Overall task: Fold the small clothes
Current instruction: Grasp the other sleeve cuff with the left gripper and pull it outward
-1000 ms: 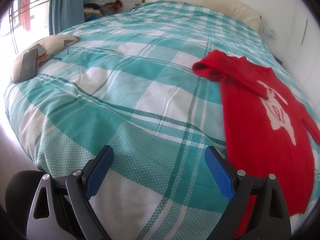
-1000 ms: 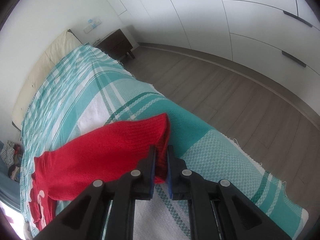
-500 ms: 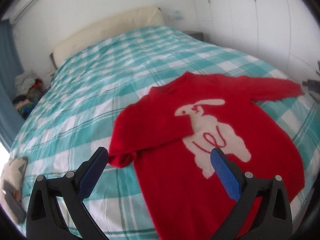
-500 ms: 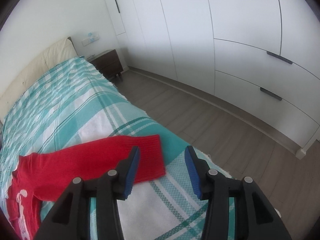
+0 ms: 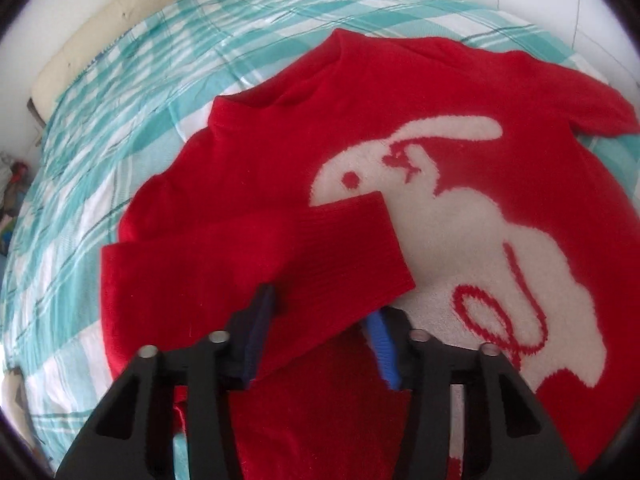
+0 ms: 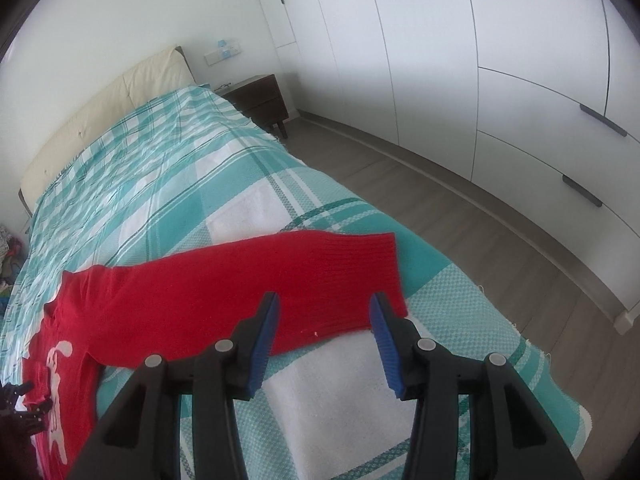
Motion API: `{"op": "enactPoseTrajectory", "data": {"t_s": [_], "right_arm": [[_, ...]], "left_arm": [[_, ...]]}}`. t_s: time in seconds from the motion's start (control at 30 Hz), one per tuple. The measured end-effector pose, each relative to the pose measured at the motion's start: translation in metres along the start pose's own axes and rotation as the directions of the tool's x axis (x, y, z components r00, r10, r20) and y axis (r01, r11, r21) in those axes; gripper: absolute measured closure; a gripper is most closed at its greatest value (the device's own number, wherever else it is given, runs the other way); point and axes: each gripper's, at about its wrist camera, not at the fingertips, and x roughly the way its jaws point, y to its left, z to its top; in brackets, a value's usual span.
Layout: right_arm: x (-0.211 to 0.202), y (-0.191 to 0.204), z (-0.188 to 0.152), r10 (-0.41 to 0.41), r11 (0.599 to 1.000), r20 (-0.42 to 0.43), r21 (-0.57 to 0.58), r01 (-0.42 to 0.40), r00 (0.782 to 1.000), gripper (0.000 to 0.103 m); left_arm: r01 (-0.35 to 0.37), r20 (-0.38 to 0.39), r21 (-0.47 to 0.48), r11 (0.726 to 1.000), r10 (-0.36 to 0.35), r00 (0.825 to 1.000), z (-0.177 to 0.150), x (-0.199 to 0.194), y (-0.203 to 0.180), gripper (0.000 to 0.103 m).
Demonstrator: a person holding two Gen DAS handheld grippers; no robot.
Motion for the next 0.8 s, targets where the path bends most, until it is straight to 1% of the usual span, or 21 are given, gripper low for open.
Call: {"op": "enactPoseTrajectory", "data": {"t_s": [0.03,0.07,0.13,0.17,0.2,0.23,0.27,0.3,0.33,0.37,0.4,0.43,0.47,0.53,0.6,0.63,0.67,0.73,0.8], "right_arm": [[0.0,0.003,0.0,0.004,1.0,0.004,-0.012,-0.004,1.0,0.056],[-0.001,0.006,0.0,0.005,1.0,0.009,-0.023,-0.005,1.0,0.056],[-0.001,0.011,0.001,0.004,0.999,0.02,-0.04,-0.003,1.0,0.056],[-0.001,0.013,0.002,0.006,0.999,0.022,-0.049,-0.004,1.0,0.056],[-0.001,0.015,0.001,0.008,0.998,0.023,-0.058,-0.006,1.0,0.056],[-0.002,0.017,0.001,0.01,0.998,0.024,-0.066,-0.008,1.0,0.056],[-0.002,0.018,0.001,0.014,0.997,0.024,-0.07,-0.012,1.0,0.056],[-0.002,0.019,0.0,0.019,0.997,0.025,-0.072,-0.018,1.0,0.056],[-0.003,0.019,0.0,0.022,0.997,0.026,-0.074,-0.02,0.999,0.056],[-0.004,0.019,0.001,0.022,0.997,0.029,-0.072,-0.02,0.999,0.056],[-0.004,0.018,0.001,0.024,0.997,0.032,-0.069,-0.021,0.999,0.056],[-0.005,0.018,0.002,0.026,0.998,0.035,-0.066,-0.024,0.999,0.056],[-0.005,0.017,0.002,0.029,0.998,0.036,-0.063,-0.026,0.999,0.056],[-0.004,0.017,0.002,0.029,0.998,0.035,-0.061,-0.027,0.999,0.056],[-0.004,0.018,0.001,0.027,0.998,0.031,-0.062,-0.025,0.999,0.056],[-0.003,0.018,0.001,0.025,0.998,0.029,-0.063,-0.023,0.999,0.056],[-0.003,0.018,0.0,0.022,0.998,0.028,-0.064,-0.021,0.999,0.056],[-0.002,0.02,0.0,0.014,0.997,0.028,-0.073,-0.012,1.0,0.056],[-0.001,0.022,-0.001,0.006,0.996,0.03,-0.085,-0.003,1.0,0.056]], "left_arm": [[0.005,0.008,-0.017,1.0,-0.005,1.0,0.0,-0.003,0.001,0.097],[0.021,0.028,-0.039,0.999,-0.02,0.999,-0.001,-0.008,0.005,0.097],[0.076,0.084,-0.133,0.988,-0.065,0.994,-0.006,-0.024,0.021,0.099],[0.098,0.119,-0.193,0.976,-0.076,0.99,-0.01,-0.034,0.034,0.1],[0.108,0.156,-0.253,0.961,-0.07,0.985,-0.015,-0.046,0.049,0.1],[0.119,0.192,-0.319,0.94,-0.059,0.98,-0.023,-0.06,0.067,0.1],[0.132,0.224,-0.393,0.91,-0.044,0.974,-0.033,-0.073,0.088,0.1],[0.131,0.247,-0.468,0.874,-0.013,0.969,-0.043,-0.085,0.113,0.1],[0.113,0.257,-0.54,0.834,0.035,0.966,-0.056,-0.096,0.138,0.1],[0.078,0.253,-0.603,0.794,0.098,0.962,-0.072,-0.107,0.161,0.1],[0.03,0.232,-0.661,0.75,0.166,0.958,-0.088,-0.115,0.183,0.1],[-0.02,0.193,-0.716,0.697,0.226,0.955,-0.104,-0.121,0.205,0.1],[-0.069,0.142,-0.766,0.639,0.273,0.952,-0.122,-0.125,0.224,0.1],[-0.135,0.058,-0.837,0.53,0.332,0.942,-0.157,-0.128,0.254,0.1],[-0.185,-0.014,-0.879,0.44,0.363,0.932,-0.189,-0.126,0.272,0.1],[-0.199,-0.041,-0.893,0.403,0.367,0.929,-0.203,-0.123,0.278,0.1],[-0.206,-0.062,-0.904,0.375,0.362,0.93,-0.214,-0.118,0.281,0.1],[-0.221,-0.097,-0.919,0.327,0.356,0.93,-0.233,-0.109,0.282,0.1],[-0.251,-0.143,-0.926,0.283,0.355,0.924,-0.247,-0.099,0.28,0.1]]}}
